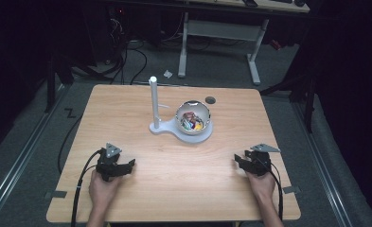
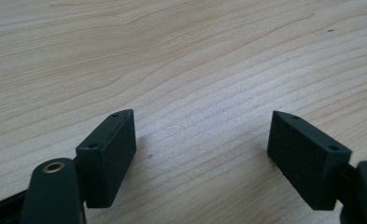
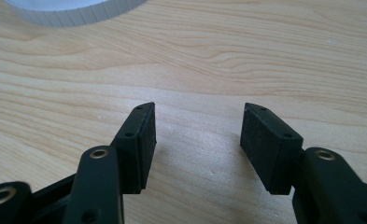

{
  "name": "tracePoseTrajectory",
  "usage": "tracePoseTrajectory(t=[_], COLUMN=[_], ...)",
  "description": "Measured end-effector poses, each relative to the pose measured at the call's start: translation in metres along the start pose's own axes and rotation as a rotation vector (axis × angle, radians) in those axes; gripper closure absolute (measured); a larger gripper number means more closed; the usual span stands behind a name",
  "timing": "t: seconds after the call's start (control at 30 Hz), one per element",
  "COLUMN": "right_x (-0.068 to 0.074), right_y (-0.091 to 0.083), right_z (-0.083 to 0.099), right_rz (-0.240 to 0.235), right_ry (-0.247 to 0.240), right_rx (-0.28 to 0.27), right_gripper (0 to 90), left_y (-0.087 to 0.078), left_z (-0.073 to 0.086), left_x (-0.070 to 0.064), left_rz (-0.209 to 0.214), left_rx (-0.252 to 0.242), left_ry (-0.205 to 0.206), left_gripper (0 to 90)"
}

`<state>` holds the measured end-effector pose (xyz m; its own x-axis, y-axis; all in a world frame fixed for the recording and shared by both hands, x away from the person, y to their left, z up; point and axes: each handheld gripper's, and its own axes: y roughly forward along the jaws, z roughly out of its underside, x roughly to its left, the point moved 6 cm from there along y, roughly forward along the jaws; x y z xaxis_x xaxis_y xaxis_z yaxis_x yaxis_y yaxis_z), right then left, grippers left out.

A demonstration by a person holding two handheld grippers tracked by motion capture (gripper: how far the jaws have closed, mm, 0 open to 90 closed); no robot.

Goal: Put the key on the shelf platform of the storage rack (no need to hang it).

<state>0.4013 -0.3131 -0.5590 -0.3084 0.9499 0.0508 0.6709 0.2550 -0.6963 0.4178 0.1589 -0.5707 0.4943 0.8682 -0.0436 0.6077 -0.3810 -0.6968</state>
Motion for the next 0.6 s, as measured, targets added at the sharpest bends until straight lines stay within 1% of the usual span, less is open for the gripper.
tracePoseTrajectory(t=[0.07,0.13,0.33,0.4,0.47,0.6], right_x=[0.0001,-0.0001,0.0003,0.0014,0.0007,0.0004], right_y=[0.0009,0.0010,0.0020,0.0025,0.0027,0.0029], right_z=[0.0007,0.0004,0.0008,0.0008,0.0009,0.0008], right_rz=[0.005,0.012,0.036,0.049,0.057,0.061], right_ry=[0.005,0.001,-0.018,-0.034,-0.030,-0.028], right_rx=[0.009,0.007,0.018,0.022,0.024,0.025], right_gripper=[45.8,45.5,44.3,42.9,40.1,39.6], left_y=[0.0000,0.0000,0.0000,0.0000,0.0000,0.0000], left_z=[0.0000,0.0000,0.0000,0.0000,0.0000,0.0000], left_x=[0.0000,0.0000,0.0000,0.0000,-0.0001,0.0000], left_rz=[0.000,0.000,0.000,0.000,0.000,0.000], left_rx=[0.000,0.000,0.000,0.000,0.000,0.000], left_ry=[0.000,0.000,0.000,0.000,-0.001,-0.001], left_gripper=[24.1,24.2,24.2,24.2,24.1,24.1])
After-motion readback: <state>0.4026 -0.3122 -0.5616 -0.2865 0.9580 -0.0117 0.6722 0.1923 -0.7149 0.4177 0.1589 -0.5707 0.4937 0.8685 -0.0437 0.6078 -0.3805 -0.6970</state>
